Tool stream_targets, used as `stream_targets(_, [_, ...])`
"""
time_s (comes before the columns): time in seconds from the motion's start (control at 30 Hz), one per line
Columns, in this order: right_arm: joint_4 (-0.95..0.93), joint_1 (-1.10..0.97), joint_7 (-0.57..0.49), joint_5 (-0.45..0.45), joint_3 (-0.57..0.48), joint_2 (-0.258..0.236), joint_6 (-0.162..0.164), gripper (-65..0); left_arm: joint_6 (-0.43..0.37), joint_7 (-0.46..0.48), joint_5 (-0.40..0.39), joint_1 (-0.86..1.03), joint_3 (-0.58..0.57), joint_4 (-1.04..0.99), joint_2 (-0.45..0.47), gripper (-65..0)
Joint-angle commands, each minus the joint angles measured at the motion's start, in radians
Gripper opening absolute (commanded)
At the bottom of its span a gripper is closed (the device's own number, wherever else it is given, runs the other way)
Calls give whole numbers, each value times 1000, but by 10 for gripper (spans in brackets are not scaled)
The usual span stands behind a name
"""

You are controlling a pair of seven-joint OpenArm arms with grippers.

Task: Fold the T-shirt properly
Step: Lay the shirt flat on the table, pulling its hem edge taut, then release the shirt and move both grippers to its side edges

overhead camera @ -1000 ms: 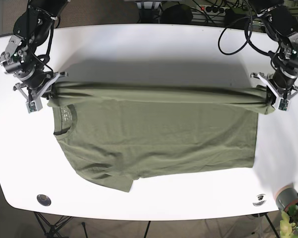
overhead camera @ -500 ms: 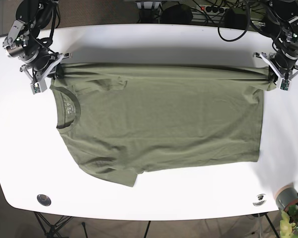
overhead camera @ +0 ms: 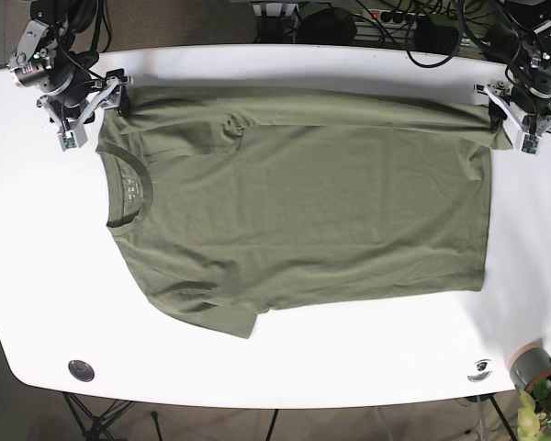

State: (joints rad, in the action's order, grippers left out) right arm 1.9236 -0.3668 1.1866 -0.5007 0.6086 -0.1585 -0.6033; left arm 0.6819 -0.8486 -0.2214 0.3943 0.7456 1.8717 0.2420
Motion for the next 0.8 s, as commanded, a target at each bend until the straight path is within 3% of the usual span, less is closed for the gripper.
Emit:
stream_targets(0.0, [38,10,-18,-9,6,-16,-4,-168,-3,13,-8,-2,10,22,20,-315])
stream_targets(0.17, [43,65,-18,-2,6,-19,-4,-170,2,13,-48,-8,10,39,21,-317])
stream_targets(0.43, [27,248,-17,7,-16,-19,9,-170,8,13,-306,-2,79,62,27,-314])
stream_targets(0.57, [-22,355,-17,109,-83,-19,9,-170,16,-11,-396,-1,94,62,66,-317])
stream_targets(0.67, [-105,453,-20,233,-132,-17,-2,-170,16,-70,-418,-2,114,62,102,-318])
stream_targets(0.77, [-200,538,-43,287,-145,-17,-2,-170,16,-77,-416,-2,137,62,107,-318])
